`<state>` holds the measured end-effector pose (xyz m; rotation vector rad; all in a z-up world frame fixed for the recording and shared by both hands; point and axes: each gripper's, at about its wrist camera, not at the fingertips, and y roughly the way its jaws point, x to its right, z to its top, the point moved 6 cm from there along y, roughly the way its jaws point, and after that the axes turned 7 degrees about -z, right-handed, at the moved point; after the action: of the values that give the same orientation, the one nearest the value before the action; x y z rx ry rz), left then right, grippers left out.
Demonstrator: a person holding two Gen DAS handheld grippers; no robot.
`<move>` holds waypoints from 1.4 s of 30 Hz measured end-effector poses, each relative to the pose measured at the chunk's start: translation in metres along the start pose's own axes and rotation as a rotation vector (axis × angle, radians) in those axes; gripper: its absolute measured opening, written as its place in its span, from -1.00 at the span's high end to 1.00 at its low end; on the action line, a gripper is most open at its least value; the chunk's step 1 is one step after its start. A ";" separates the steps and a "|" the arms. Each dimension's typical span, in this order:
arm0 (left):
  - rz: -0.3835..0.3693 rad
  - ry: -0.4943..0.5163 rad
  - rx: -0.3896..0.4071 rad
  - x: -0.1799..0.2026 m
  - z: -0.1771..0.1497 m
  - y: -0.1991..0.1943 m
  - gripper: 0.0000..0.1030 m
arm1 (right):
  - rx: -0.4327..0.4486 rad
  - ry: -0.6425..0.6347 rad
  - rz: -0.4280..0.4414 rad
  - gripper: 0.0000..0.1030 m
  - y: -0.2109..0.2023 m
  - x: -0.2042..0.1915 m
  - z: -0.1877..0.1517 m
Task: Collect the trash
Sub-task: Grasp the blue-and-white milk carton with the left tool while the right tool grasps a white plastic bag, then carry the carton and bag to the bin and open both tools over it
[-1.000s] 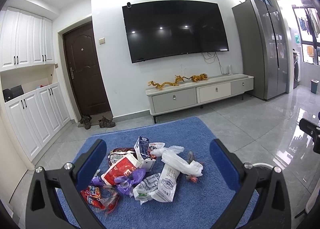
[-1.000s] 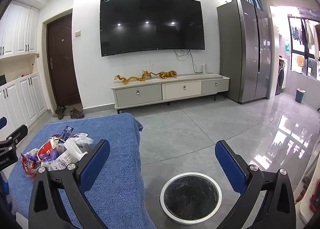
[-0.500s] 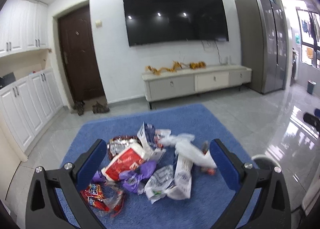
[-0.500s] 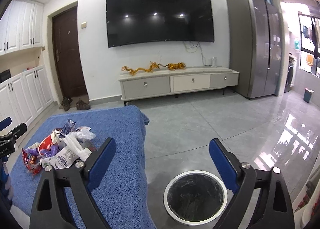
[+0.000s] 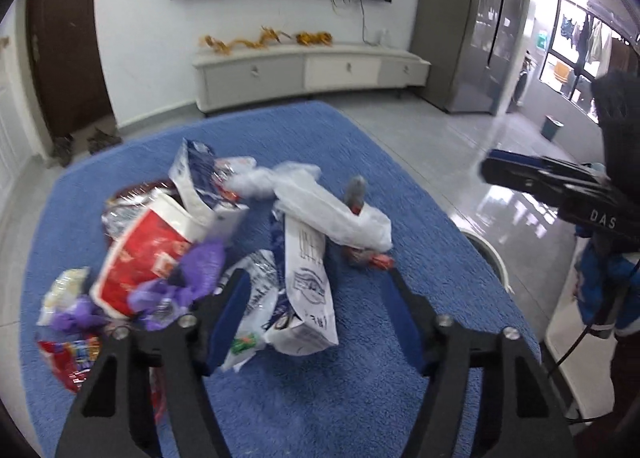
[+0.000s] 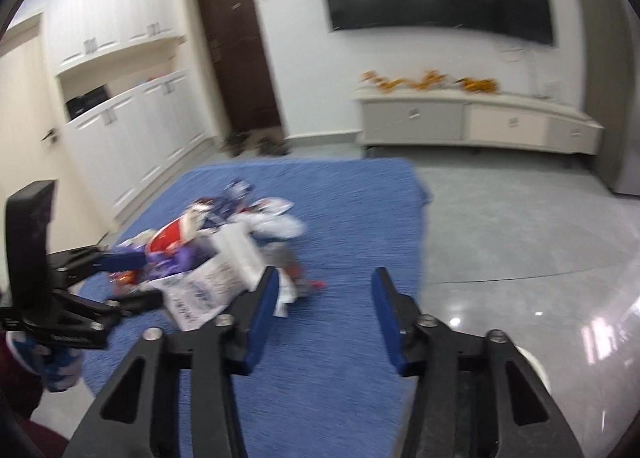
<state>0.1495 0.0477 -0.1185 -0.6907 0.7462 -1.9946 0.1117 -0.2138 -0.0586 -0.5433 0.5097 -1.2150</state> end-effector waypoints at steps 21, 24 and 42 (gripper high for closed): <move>-0.055 -0.077 -0.154 -0.025 -0.009 0.065 0.35 | -0.241 -0.172 0.188 0.48 0.130 -0.080 -0.016; -0.049 -0.094 -0.148 -0.023 -0.010 0.065 0.37 | -0.248 -0.173 0.193 0.68 0.134 -0.080 -0.019; 0.070 -0.164 0.044 -0.010 -0.009 -0.030 0.42 | -0.008 -0.029 0.288 0.91 0.031 -0.078 0.029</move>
<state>0.1321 0.0716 -0.1049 -0.7813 0.6191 -1.8607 0.1317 -0.1280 -0.0498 -0.4752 0.5475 -0.9297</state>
